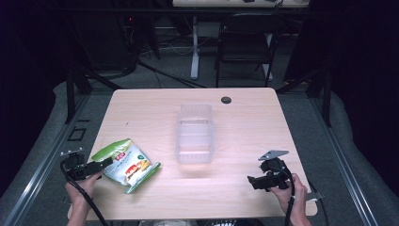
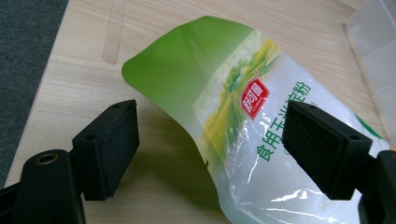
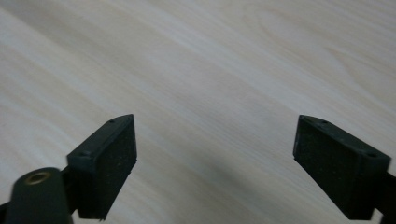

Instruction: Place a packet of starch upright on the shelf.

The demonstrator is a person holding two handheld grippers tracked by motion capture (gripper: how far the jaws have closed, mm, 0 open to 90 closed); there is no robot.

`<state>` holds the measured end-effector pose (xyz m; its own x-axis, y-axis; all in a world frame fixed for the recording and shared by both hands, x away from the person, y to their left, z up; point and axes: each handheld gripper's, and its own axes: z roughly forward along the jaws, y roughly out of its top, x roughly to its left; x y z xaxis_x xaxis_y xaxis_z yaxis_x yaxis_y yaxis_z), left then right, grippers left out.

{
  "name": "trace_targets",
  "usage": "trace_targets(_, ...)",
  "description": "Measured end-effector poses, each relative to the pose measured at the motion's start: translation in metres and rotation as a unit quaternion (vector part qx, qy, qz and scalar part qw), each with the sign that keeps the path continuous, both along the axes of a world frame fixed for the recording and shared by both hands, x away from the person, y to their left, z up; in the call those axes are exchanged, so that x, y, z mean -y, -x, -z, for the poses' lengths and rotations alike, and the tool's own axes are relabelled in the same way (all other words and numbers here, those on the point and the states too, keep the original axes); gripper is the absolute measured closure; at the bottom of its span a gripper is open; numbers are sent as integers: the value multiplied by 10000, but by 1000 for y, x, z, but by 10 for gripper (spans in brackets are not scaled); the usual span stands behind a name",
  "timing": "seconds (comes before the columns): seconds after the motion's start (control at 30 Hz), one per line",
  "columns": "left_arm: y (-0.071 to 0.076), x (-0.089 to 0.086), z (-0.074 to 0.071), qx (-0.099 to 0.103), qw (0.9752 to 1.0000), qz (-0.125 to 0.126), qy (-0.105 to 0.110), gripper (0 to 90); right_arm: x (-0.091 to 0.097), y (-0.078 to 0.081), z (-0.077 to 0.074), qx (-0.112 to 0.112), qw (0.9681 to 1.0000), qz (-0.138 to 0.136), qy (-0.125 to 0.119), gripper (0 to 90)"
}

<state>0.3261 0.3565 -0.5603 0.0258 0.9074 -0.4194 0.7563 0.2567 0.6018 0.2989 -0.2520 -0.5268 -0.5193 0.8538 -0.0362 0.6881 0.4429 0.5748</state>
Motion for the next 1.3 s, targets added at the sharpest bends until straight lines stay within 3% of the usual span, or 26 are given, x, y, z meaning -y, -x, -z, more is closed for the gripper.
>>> trace_targets(0.17, -2, -1, 2, 19, 9999, 95, 143, 309, 3, 0, 1, -22, 9999, 100, -118, 93)
trace_targets(0.2, -2, -2, 3, 44, 9998, 103, 173, 347, 3, -2, 4, -174, 9995, 82, -257, 172)
trace_targets(0.3, -4, -1, 4, 67, 9997, 167, 171, 399, 2, -5, 8, -320, 9992, 119, -225, 137)
trace_targets(0.37, -6, 3, 5, 38, 9996, 216, 166, 423, -1, -8, 13, -582, 9978, 130, -305, 145)
trace_targets(0.43, -6, 5, 5, 8, 9995, 251, 185, 465, -1, -9, 13, -622, 9974, 159, -335, 145)
trace_targets(0.5, -7, 7, 5, 27, 9994, 313, 168, 492, -2, -7, 10, -521, 9975, 138, -455, 154)
trace_targets(0.53, -7, 8, 5, 21, 9991, 379, 162, 510, -2, -5, 6, -327, 9978, 262, -510, 149)
trace_targets(0.6, -8, 8, 6, 19, 9990, 424, 132, 550, -2, -4, 4, -306, 9979, 110, -569, 149)
trace_targets(0.73, -7, 8, 6, 39, 9987, 495, 150, 611, 2, -3, 9, -400, 9973, 69, -614, 149)
trace_targets(0.9, -8, 9, 8, 44, 9985, 511, 208, 673, 7, 1, 12, -211, 9977, -183, -622, 149)
trace_targets(0.93, -8, 8, 9, 52, 9983, 536, 218, 681, 8, 3, 12, -121, 9981, -319, -517, 149)
trace_targets(1.1, -7, 10, 8, 86, 9977, 632, 241, 753, 11, 6, 13, -29, 9986, -366, -389, 150)
trace_targets(1.13, -8, 11, 8, 103, 9976, 659, 199, 765, 12, 7, 12, 49, 9986, -318, -431, 148)
trace_targets(1.3, -7, 12, 8, 78, 9974, 696, 198, 828, 12, 4, 15, 25, 9981, -294, -542, 150)
